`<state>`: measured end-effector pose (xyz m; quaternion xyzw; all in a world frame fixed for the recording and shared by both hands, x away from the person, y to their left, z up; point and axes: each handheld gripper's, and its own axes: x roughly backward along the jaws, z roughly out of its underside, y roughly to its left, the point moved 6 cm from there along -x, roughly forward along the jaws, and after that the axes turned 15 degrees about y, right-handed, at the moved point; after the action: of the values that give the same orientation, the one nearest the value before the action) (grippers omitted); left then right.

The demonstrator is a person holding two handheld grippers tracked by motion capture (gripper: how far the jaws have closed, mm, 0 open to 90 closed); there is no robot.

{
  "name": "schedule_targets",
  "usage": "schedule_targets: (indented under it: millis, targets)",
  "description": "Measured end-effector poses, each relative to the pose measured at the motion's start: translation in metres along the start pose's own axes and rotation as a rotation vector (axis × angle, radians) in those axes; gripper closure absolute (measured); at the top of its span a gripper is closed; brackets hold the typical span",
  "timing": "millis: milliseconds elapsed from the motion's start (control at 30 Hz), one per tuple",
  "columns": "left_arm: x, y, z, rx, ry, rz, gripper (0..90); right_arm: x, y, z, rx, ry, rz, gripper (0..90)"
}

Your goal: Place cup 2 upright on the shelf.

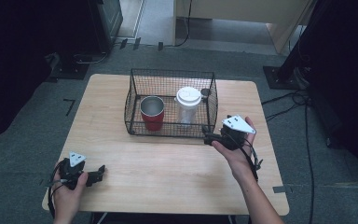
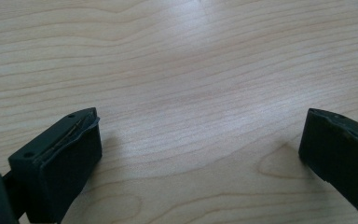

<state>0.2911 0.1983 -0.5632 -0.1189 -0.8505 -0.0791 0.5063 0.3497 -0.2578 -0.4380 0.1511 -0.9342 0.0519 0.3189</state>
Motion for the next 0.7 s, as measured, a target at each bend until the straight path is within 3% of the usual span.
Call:
schedule_targets:
  millis: [167,533,700]
  targets:
    - [0.000,0.000,0.000,-0.001,-0.002,-0.001,0.0,0.007,-0.008,0.012,-0.002,0.000,0.009,2.1]
    - [0.000,0.000,0.000,-0.002,0.000,-0.001,0.0,0.014,-0.031,0.048,-0.059,0.020,0.024,1.8]
    - [0.000,0.000,0.000,-0.002,0.000,-0.001,0.0,0.016,-0.042,0.065,-0.067,0.051,0.043,0.3]
